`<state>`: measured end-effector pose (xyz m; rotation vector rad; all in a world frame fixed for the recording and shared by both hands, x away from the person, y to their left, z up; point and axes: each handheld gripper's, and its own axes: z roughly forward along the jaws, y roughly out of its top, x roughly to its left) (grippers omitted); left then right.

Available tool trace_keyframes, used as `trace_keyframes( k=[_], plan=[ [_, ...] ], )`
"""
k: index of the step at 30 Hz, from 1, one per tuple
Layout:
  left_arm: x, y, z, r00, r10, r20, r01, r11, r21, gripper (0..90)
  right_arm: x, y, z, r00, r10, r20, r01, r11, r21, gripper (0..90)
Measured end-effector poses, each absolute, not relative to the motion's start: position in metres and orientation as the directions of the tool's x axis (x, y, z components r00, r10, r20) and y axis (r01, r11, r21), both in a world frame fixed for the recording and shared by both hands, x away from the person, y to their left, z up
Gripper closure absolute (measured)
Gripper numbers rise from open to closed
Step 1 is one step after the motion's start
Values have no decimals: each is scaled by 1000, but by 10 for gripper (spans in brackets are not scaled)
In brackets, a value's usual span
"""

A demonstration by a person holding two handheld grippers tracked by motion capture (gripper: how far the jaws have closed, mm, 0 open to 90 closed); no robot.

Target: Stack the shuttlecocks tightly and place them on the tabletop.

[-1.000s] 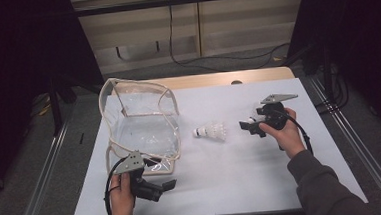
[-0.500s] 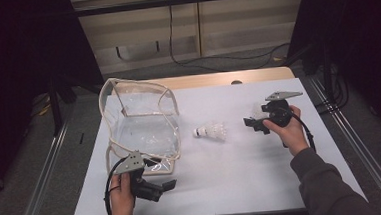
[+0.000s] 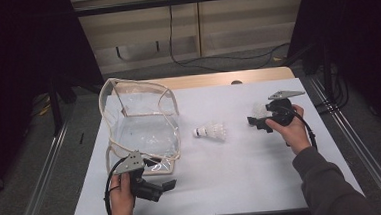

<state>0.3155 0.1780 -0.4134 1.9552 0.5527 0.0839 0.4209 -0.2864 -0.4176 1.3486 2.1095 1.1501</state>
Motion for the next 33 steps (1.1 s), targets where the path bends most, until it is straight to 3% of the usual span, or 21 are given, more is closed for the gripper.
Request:
trace_keyframes(
  k=[33],
  plan=[
    [316,178,-413,891,414,-184,339,-340,877,44,439,-301,-422,-419,906,67,571,206,795,60]
  ],
)
